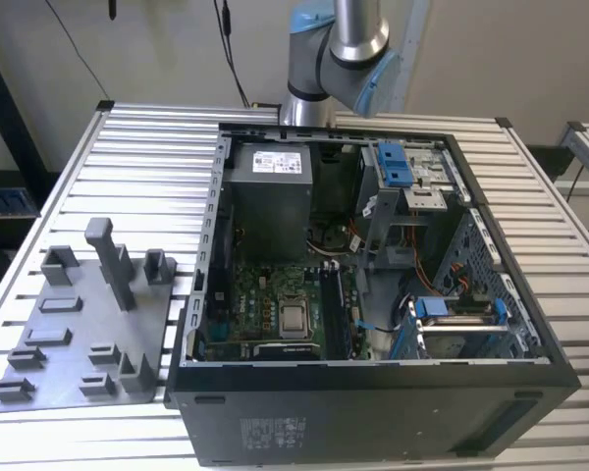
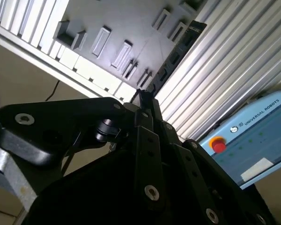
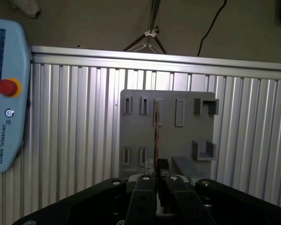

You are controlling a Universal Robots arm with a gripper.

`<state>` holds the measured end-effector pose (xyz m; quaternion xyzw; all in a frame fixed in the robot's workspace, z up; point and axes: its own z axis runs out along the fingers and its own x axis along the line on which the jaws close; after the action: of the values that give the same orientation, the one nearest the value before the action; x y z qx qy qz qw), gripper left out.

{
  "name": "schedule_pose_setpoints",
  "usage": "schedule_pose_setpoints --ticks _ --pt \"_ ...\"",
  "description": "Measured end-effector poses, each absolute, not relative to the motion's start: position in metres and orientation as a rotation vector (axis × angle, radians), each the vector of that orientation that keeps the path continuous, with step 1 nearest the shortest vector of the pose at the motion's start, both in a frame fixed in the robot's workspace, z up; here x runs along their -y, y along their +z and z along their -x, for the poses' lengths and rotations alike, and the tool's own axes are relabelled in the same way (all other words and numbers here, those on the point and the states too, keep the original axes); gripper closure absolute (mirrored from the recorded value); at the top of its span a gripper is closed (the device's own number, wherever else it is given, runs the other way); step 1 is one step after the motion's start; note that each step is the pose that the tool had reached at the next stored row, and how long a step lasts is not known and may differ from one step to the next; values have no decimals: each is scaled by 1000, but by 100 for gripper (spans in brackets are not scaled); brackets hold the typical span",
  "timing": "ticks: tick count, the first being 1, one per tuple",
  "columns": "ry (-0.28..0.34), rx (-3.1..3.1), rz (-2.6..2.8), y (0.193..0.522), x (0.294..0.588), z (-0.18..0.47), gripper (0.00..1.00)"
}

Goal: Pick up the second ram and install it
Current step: 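Pick up the second ram and move it above second insertion slot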

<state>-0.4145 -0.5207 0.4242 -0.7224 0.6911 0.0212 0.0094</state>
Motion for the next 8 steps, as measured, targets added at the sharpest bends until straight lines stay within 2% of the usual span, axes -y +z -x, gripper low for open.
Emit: schedule_pose_setpoints --ticks 8 --pt "66 -2158 2256 425 521 412 86"
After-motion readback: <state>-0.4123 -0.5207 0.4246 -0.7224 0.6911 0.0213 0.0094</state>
